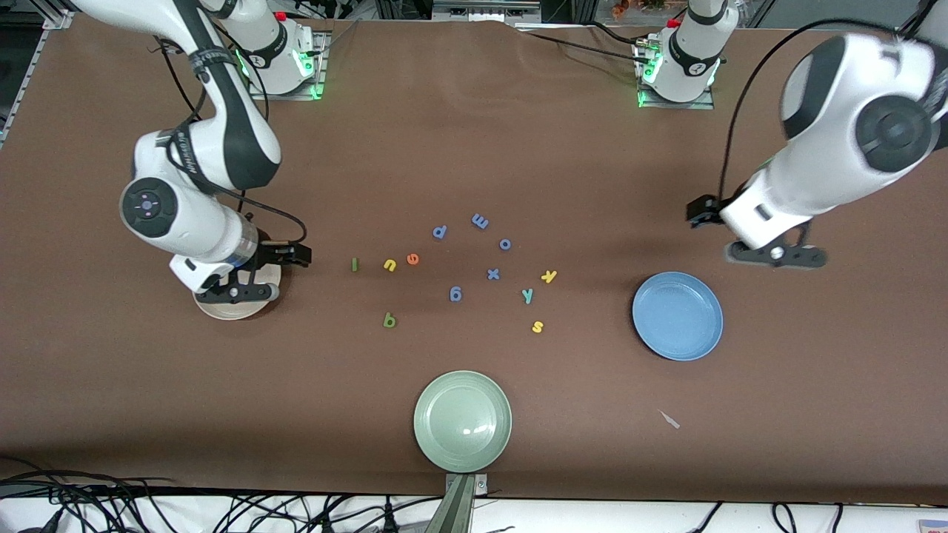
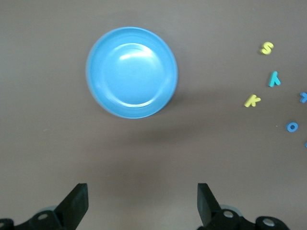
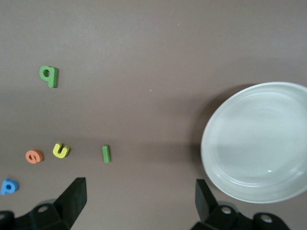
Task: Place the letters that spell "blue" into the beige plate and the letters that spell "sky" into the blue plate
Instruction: 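Move the right gripper to the green l while the left gripper reaches the yellow s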
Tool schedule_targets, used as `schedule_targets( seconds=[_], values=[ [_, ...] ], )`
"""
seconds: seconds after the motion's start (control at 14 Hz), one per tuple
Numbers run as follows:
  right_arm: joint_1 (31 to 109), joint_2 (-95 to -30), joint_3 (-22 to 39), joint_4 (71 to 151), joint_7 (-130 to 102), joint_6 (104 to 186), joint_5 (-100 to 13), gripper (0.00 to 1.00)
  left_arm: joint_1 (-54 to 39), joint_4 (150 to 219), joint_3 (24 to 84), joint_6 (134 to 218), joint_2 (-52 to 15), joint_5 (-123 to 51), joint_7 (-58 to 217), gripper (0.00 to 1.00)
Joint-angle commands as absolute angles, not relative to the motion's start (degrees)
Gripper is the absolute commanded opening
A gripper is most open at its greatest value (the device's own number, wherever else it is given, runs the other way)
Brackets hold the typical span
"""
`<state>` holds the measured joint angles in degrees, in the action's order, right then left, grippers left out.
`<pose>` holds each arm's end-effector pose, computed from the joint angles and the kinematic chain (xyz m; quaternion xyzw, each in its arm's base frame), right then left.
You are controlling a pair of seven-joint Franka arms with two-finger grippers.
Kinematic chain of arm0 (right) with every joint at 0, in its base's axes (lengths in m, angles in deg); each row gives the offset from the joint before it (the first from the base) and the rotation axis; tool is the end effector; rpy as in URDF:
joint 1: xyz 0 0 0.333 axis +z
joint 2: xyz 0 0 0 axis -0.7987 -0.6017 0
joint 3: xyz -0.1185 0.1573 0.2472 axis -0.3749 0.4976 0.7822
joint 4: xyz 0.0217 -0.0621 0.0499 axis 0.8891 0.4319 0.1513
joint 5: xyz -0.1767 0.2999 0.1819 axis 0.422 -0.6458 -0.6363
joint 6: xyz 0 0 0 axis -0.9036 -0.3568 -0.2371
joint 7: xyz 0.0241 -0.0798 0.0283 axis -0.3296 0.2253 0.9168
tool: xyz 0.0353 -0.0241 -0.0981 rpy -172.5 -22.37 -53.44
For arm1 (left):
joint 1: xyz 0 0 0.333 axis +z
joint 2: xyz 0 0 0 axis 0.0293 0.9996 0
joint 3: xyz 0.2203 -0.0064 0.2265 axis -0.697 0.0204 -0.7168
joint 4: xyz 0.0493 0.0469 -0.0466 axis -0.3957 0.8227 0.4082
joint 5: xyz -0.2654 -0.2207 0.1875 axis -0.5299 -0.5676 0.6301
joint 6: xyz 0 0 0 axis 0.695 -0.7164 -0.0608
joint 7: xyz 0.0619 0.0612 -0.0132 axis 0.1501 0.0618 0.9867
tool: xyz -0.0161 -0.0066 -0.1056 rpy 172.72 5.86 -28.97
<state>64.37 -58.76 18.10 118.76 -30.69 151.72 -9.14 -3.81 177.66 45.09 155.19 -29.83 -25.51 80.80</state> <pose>0.6004 0.1649 0.3241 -0.9985 -0.0168 0.0476 0.0200 0.5961 -0.1453 0.4614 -0.9929 0.0627 0.0999 0.0144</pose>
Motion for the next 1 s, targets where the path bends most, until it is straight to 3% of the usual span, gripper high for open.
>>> schedule_targets(
  seconds=[0.0, 0.36, 0.57, 0.79, 0.93],
  values=[
    [65.84, -56.91, 18.1, 125.95, -32.37, 158.43, -9.75, 1.0, -8.5, 167.09, 45.06, 153.92, -19.11, -25.03, 81.78, 1.0],
    [70.15, -60.32, 18.28, 129.66, -36.15, 166.43, -9.14, 1.0, -12.3, 161.61, 44.97, 164.26, -8.89, -25.11, 97.57, 1.0],
    [72.17, -64.37, 18.28, 129.93, -36.24, 171.62, -8.96, 1.0, -13.43, 160.55, 44.89, 178.48, -0.04, -24.68, 98.92, 1.0],
    [72.52, -65.43, 18.19, 130.1, -36.15, 172.42, -8.87, 0.99, -14.4, 160.38, 44.71, 184.32, 2.63, -24.33, 95.59, 1.0],
    [72.61, -66.57, 18.1, 130.02, -36.15, 172.6, -8.87, 0.94, -15.81, 160.9, 44.71, 189.92, 4.91, -20.92, 94.88, 1.0]
  ],
)
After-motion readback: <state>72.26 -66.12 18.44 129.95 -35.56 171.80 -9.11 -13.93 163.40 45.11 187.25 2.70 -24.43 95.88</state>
